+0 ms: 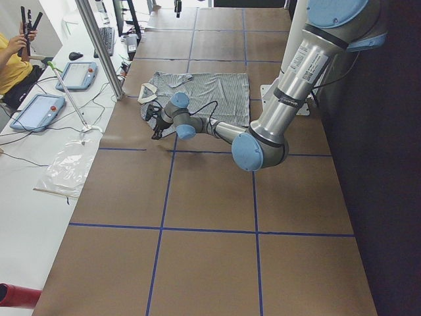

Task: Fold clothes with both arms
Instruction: 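Move the left gripper to the shirt's sleeve nearest it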

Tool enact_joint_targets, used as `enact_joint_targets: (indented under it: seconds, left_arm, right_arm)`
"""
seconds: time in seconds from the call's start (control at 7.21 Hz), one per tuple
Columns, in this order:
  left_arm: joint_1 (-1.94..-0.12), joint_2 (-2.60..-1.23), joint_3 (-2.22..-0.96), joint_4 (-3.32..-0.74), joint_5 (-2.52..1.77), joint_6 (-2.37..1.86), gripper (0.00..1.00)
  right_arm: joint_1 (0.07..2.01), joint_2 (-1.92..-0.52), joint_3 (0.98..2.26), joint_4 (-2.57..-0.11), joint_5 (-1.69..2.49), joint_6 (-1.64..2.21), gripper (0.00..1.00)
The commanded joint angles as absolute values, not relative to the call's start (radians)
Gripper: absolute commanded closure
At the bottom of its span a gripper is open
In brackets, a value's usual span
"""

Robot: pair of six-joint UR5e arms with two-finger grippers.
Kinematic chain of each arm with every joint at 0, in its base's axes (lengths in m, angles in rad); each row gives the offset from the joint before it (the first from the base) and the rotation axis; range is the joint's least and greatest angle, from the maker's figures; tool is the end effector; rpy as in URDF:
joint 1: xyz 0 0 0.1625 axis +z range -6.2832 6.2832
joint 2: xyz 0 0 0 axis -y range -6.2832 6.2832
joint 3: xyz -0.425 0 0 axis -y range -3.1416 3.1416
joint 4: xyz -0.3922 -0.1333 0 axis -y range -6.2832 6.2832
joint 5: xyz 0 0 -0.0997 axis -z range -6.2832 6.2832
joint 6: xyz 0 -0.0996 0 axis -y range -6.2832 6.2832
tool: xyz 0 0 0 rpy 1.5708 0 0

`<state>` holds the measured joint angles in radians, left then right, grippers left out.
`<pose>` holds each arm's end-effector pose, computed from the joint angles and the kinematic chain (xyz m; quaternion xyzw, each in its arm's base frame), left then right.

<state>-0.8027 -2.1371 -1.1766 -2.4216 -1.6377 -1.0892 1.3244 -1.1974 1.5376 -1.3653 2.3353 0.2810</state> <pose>0.4308 -0.6283 0.4206 0.2696 0.4092 -0.1232 0.8630 -0.0955 -0.6434 0.4370 0.1478 -0.4120 -0.0850 0.8951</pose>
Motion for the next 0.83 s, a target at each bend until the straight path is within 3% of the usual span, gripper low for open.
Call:
enact_joint_targets:
  seconds: [0.0, 0.28, 0.69]
  left_arm:
    - [-0.776, -2.141, -1.167, -2.425, -1.635, -1.088, 0.42]
    - [-0.767, -2.135, -1.167, -2.43, -1.635, -1.088, 0.47]
    - [-0.767, -2.134, -1.167, -2.427, -1.634, -1.088, 0.67]
  right_arm:
    - [1.325, -1.201, 1.536, -1.365, 2.333, 0.281, 0.0]
    - [1.325, -1.207, 1.536, -1.364, 2.333, 0.281, 0.0]
    - [1.324, -1.207, 1.537, -1.364, 2.335, 0.282, 0.0]
